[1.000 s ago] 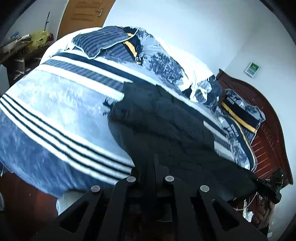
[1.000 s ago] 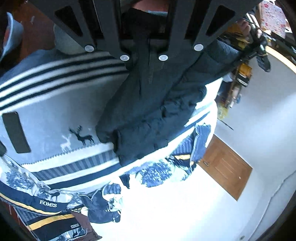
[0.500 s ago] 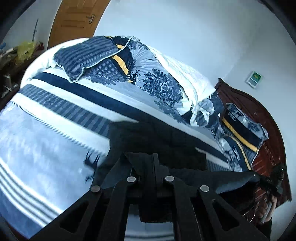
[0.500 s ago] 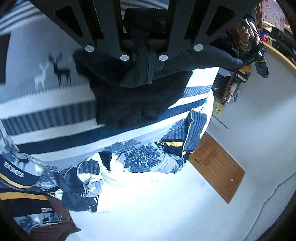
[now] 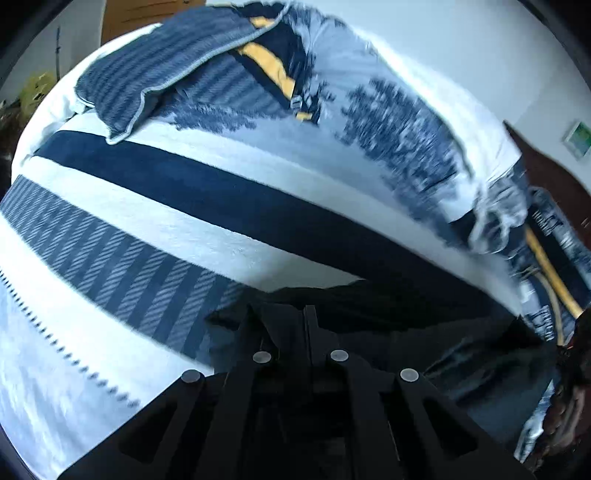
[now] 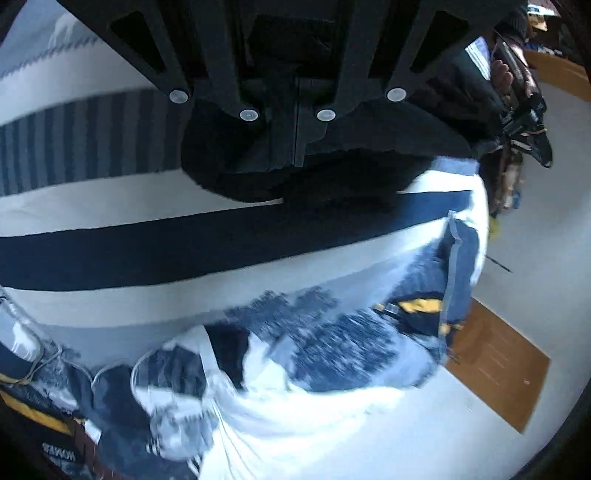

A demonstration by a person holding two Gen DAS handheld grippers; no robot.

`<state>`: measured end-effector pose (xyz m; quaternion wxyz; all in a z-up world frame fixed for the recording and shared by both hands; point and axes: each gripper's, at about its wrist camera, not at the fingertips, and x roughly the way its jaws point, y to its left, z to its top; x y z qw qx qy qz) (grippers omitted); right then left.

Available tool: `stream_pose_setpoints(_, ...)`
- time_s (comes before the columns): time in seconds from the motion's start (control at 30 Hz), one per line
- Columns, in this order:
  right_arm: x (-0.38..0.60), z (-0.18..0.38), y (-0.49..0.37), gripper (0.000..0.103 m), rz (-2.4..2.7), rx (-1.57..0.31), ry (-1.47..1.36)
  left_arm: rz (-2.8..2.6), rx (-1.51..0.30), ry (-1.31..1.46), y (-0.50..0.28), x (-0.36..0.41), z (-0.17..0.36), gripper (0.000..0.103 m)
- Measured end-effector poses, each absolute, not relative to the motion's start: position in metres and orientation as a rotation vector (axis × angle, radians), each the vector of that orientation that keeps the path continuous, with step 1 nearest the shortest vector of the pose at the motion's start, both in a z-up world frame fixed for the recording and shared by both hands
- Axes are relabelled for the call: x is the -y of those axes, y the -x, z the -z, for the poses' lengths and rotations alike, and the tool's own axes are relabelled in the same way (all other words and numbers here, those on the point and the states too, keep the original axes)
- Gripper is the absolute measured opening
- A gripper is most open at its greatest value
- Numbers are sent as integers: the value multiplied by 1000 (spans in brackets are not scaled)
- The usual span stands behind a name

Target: Fold large clothes

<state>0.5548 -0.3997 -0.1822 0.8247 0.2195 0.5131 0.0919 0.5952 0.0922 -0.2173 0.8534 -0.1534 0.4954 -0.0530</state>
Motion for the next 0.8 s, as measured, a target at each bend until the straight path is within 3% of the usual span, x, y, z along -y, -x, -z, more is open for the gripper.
stream_pose_setpoints(0.2,403,261,-604,5,-141,-1203,-498,74,-1162,341,-629,-90,281,8)
stream_pose_setpoints(0.4,414,277,-604,12,-162,-1204,-607,137,-1087,469,-614,-113,247,14)
stream_pose_setpoints(0.43,417,267,-601,17,-179,-1170,-630,148,-1072,474,-610,-115,238,19)
stream_pose_setpoints(0.5,421,243,-593,39,-205,-1099,-638,131,-1066,440,-600,-116,220,32)
stream_pose_setpoints(0.53,424,226,-585,74,-205,-1058,-622,128,-1059,424,-596,-115,214,39)
stream_pose_setpoints(0.57,426,215,-579,87,-184,-1030,-605,122,-1046,404,-590,-115,205,54)
stream_pose_setpoints(0.63,427,184,-562,87,-151,-956,-547,89,-1008,367,-581,-117,191,76)
stream_pose_setpoints(0.67,428,175,-556,87,-156,-945,-536,69,-992,350,-578,-120,184,81)
stream_pose_setpoints(0.8,428,168,-540,87,-160,-954,-496,94,-1035,368,-578,-127,189,81)
